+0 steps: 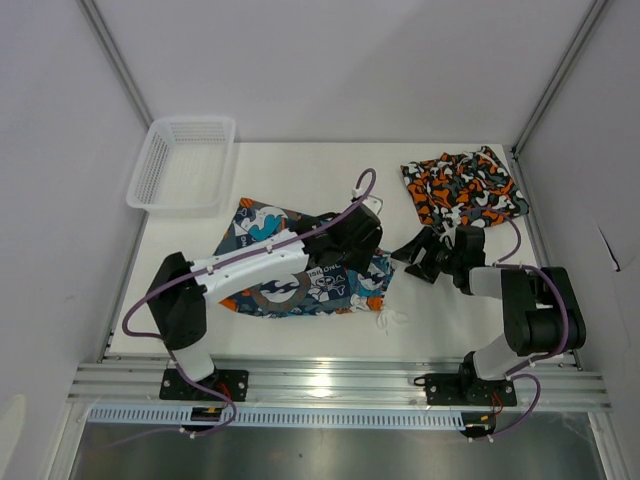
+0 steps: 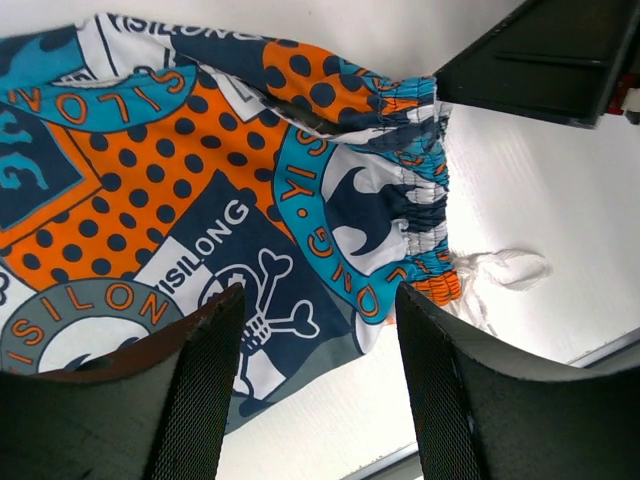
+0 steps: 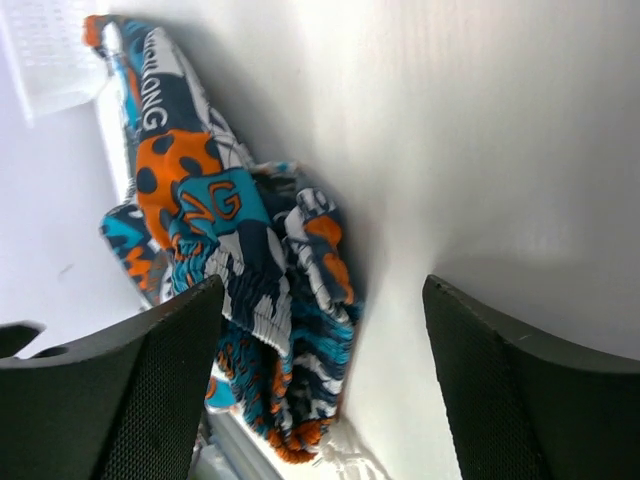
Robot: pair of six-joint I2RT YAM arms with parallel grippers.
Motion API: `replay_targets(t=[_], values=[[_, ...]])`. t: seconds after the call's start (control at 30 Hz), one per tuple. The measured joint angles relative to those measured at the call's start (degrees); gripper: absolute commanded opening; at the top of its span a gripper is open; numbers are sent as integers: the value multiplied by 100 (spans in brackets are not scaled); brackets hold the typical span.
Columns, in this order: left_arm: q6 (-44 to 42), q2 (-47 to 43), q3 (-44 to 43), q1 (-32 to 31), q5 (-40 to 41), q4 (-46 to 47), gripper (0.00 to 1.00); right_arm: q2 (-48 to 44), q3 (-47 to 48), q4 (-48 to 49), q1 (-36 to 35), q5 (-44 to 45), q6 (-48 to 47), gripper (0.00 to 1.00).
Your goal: Fold and stack the shorts
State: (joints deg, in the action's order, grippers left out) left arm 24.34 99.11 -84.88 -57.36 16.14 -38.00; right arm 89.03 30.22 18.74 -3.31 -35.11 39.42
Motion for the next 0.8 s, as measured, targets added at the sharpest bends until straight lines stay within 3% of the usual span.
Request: replay_targets(t=[0.37, 0.8], values=[[9, 256, 546, 208, -404, 667, 65, 227, -782, 1945, 7, -669, 944, 86], [136, 1137, 151, 354, -549, 1338, 70, 697, -1300, 3488, 111, -789, 1646, 85]])
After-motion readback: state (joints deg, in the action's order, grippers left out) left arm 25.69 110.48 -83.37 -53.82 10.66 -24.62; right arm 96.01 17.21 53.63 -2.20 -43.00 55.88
